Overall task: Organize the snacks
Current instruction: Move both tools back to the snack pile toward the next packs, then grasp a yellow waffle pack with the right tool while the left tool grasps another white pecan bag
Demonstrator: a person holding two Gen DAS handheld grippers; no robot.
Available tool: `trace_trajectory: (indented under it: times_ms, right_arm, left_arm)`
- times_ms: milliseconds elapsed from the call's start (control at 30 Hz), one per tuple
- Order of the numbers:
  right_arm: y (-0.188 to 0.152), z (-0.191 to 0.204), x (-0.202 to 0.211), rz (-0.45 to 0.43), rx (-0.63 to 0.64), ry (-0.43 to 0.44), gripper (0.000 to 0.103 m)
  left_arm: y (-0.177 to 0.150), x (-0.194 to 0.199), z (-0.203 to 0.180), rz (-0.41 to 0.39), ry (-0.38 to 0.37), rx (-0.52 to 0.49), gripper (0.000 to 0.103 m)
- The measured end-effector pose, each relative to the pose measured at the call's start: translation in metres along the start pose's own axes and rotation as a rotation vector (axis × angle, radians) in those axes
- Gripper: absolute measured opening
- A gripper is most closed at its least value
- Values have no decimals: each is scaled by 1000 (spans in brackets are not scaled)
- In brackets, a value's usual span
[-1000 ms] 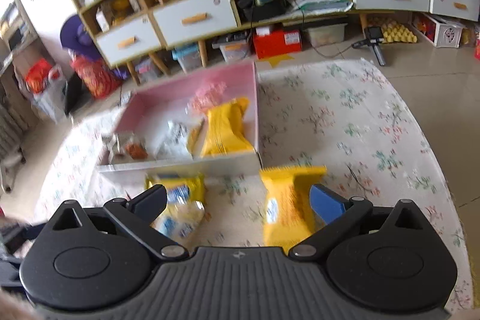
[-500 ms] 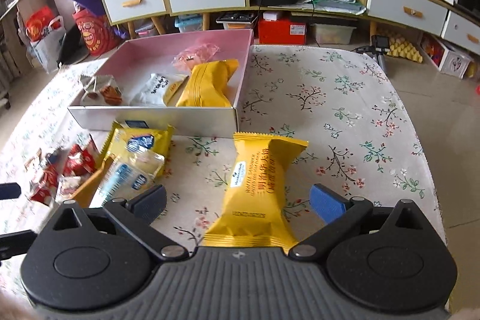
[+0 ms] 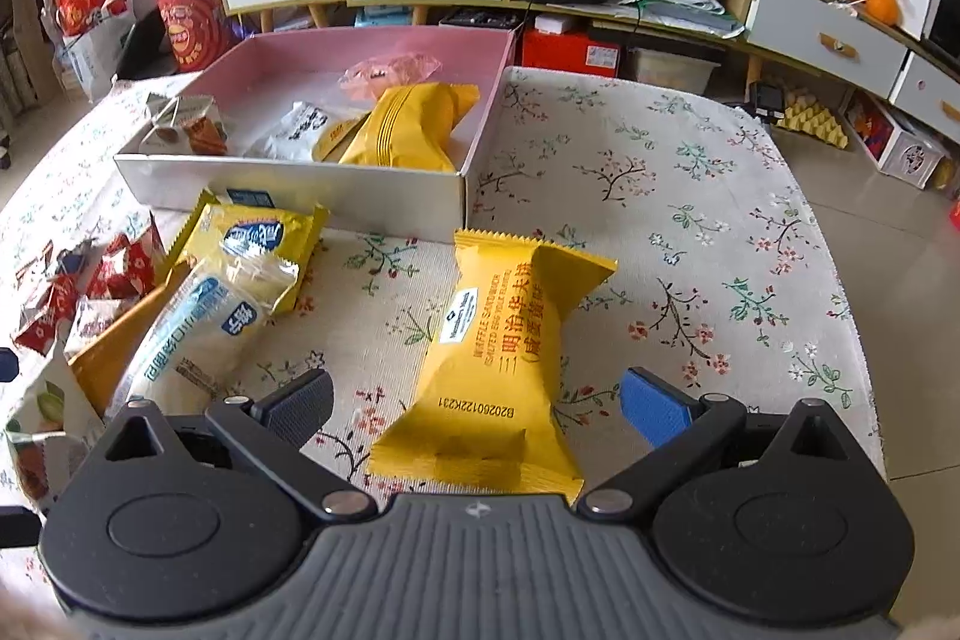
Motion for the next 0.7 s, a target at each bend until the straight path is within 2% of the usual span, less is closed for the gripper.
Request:
trace_trajectory:
  times_ms: [300,367,500,567,633,700]
  right_arm:
    - [-1,-1,-9,21,-9,-26,102]
    - [-1,-2,-11,22,-12,-37,101]
    - [-1,-3,-16,31,-18,-51,97]
    - [-1,-5,-18,30,-23,-59,95]
    - [0,-7,-18,32,-34,-62,92]
    - [0,-9,-20,38,-49,-62,84]
  left_arm:
    - [-1,-9,2,22,3,36,96]
    - [-1,-9,3,24,2,45,91]
    - [0,-11,7,43,5,74,71]
    - [0,-10,9,40,0,94,69]
    - [1,-8,11,38,-2,110,63]
    - [2,-6,12,32,-5,116,57]
Point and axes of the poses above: each gripper's, at about its wrist camera, not at the fingertips, and x roughly against the way its jaws point, z to its left, y to its top, the point moved 2 cm from there along -x, roughly the way its jaws point
